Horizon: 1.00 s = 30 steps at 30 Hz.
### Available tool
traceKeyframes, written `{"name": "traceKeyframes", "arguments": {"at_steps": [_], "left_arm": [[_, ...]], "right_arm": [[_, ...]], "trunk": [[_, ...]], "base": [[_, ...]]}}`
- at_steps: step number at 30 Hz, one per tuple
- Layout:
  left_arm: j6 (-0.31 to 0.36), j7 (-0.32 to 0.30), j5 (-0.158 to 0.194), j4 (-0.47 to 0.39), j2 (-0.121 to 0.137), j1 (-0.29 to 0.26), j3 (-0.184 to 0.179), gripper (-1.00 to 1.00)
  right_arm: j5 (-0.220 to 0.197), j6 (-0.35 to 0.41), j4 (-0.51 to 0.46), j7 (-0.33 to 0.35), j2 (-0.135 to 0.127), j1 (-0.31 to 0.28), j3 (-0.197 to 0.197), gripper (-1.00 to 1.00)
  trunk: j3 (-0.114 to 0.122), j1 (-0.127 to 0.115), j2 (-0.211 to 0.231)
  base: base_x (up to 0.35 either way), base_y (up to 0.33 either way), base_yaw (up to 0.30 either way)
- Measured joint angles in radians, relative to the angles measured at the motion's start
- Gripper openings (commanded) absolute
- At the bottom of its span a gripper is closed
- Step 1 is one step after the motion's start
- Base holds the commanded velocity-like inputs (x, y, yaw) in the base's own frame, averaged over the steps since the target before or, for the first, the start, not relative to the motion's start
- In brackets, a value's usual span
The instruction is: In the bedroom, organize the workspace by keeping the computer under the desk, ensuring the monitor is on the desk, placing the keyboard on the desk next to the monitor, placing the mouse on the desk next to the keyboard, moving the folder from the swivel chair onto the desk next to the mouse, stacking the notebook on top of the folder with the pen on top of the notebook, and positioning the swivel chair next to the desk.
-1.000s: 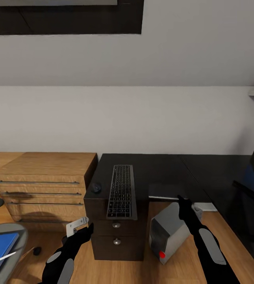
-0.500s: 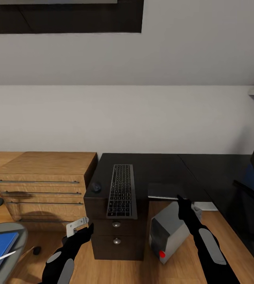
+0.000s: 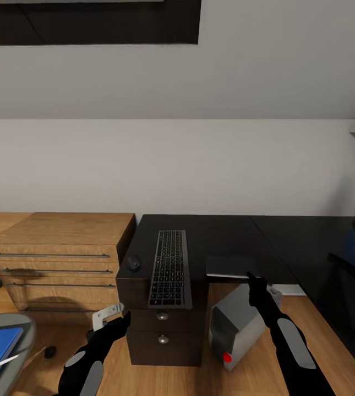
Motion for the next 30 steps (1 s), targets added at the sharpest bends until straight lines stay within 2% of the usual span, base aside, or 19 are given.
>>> {"name": "traceKeyframes", "arguments": {"at_steps": [18,19,30], "left_arm": [[0.000,0.000,0.001,0.001,0.002,0.000,0.001,1.00],[0.000,0.000,0.001,0.001,0.002,0.000,0.001,1.00],[0.000,0.000,0.001,0.001,0.002,0.000,0.003,1.00]], "right_arm": [[0.002,0.002,0.000,-0.002,-0.001,0.000,0.000,-1.00],[0.002,0.002,0.000,-0.002,-0.001,0.000,0.000,1.00],[0.002,0.006,0.000,0.000,-0.001,0.000,0.000,1.00]], "trunk": [[0.000,0.000,0.000],[0.000,0.000,0.000],[0.000,0.000,0.000]], "base": [[0.003,0.000,0.000],[0.000,0.000,0.000],[0.000,0.000,0.000]]}}
